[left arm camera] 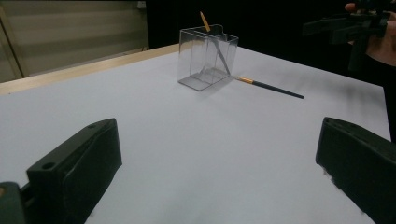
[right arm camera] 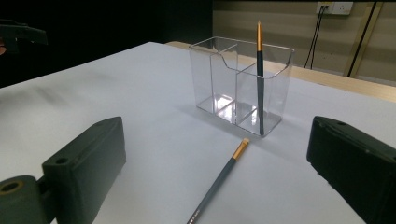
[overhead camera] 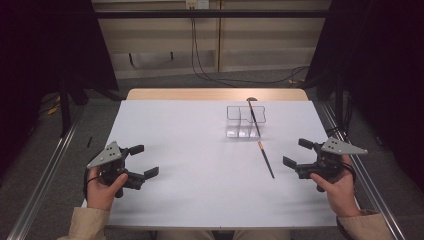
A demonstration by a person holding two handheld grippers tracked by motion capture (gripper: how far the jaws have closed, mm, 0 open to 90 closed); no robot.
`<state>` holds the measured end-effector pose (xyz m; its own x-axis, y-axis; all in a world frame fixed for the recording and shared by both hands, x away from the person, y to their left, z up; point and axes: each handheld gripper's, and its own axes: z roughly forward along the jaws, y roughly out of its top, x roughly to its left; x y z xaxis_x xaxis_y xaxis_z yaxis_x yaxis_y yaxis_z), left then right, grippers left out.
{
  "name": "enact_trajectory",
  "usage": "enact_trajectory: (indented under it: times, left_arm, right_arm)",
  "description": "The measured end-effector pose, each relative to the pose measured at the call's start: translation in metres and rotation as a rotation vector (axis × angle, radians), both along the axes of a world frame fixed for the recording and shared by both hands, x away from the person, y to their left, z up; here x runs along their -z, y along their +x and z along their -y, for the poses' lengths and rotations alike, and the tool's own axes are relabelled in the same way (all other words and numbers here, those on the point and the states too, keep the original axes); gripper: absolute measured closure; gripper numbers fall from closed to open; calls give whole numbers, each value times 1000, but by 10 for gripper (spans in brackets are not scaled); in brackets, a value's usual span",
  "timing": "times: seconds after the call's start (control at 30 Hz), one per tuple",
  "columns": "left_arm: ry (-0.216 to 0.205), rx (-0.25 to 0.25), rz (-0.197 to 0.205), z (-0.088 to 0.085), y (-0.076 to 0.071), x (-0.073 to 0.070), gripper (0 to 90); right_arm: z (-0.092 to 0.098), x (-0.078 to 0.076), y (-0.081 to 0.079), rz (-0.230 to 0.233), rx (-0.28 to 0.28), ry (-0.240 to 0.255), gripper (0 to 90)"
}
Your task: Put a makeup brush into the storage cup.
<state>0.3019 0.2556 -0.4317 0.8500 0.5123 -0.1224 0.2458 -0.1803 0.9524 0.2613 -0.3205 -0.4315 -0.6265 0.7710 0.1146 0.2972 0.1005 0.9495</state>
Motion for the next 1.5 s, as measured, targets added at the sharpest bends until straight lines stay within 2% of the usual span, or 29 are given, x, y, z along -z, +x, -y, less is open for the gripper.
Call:
enact_trajectory:
  times: [0.27,0.53,0.67,1.5]
  left_arm:
    - [2,12,-5,5,2,0,2]
    - [3,17,-7,7,3,1,2]
    - [5,16,-8,6,2,1,2]
    - [7,7,0,4,-1,0,2]
  right_arm:
    - [4,4,-9,-8,-6,-22,42]
    - [8,3,-13,1,-5,-19,42]
    - [9,4,-15,-11,-4,-20,43]
    - [4,3,-6,-1,-5,-15,54]
